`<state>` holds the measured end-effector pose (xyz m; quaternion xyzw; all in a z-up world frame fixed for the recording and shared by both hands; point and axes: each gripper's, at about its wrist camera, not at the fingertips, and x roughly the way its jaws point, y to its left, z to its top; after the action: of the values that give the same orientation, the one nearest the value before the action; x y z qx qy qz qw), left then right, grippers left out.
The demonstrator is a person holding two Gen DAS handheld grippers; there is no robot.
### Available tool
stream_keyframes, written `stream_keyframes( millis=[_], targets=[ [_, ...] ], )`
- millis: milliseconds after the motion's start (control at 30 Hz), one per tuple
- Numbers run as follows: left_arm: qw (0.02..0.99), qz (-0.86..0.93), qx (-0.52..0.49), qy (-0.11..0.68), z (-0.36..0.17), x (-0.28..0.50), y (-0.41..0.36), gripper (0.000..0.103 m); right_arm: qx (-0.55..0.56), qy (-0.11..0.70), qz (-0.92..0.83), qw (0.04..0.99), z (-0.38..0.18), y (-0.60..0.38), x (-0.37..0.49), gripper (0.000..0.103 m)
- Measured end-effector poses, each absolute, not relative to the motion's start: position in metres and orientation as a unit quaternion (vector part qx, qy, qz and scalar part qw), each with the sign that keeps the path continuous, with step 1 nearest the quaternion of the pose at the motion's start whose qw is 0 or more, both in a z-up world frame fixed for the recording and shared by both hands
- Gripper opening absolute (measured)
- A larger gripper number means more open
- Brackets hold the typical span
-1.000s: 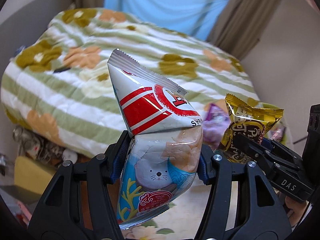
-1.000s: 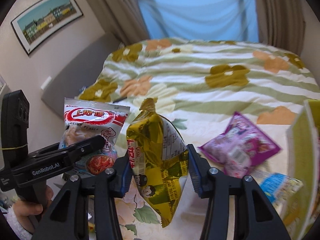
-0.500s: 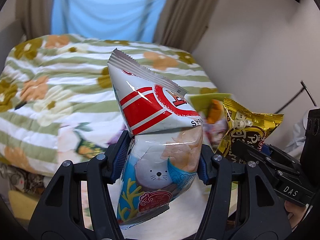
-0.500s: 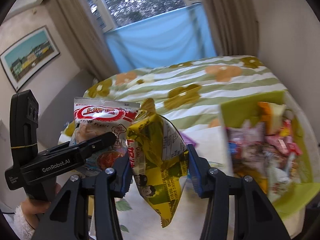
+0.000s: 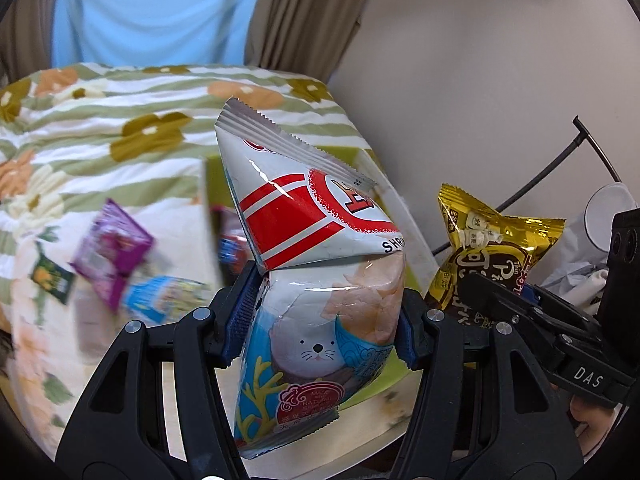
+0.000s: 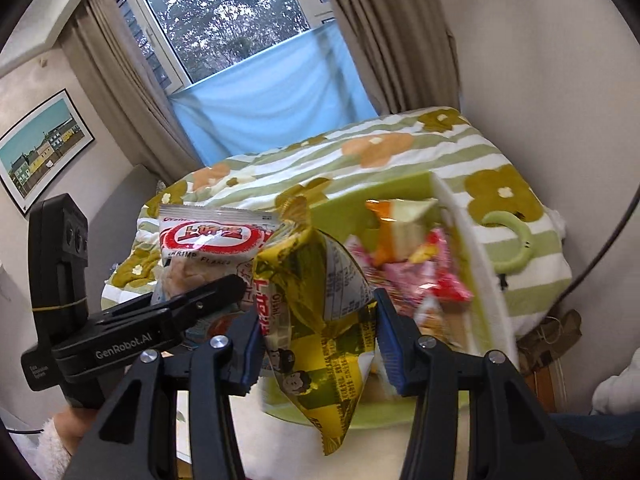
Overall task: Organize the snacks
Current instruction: 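Lift both bags and carry them over the yellow box, then open both tools to drop the bags into the yellow box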
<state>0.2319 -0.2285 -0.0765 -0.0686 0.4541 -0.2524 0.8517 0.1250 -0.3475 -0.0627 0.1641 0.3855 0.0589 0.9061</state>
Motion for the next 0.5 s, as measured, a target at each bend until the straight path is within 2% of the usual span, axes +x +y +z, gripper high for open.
stream_keyframes(
  millis=[67, 100, 133, 200, 500],
  targets=[
    [0.852, -0.24, -0.063, 0.461, -0.087, 0.231, -0.247, 0.061, 0.167, 0.393, 0.059, 0.902, -0.067, -0.365, 0.122, 0.045],
    [0.853, -0.23, -0.055, 0.465, -0.092, 0.232, -0.251, 0.074, 0.169, 0.396, 0.059, 0.901, -0.069, -0.371, 0.12, 0.045],
    [0.856, -0.218, -0.048, 0.467, -0.096, 0.23, -0.255, 0.092, 0.173, 0.399, 0.06, 0.898, -0.072, -0.381, 0.12, 0.045],
    [0.863, -0.186, -0.039, 0.468, -0.101, 0.222, -0.254, 0.102, 0.178, 0.406, 0.064, 0.894, -0.078, -0.391, 0.12, 0.045],
    [0.853, -0.152, -0.047, 0.497, -0.119, 0.202, -0.235, 0.102, 0.203, 0.425, 0.089, 0.878, -0.101, -0.401, 0.124, 0.045]
  ],
)
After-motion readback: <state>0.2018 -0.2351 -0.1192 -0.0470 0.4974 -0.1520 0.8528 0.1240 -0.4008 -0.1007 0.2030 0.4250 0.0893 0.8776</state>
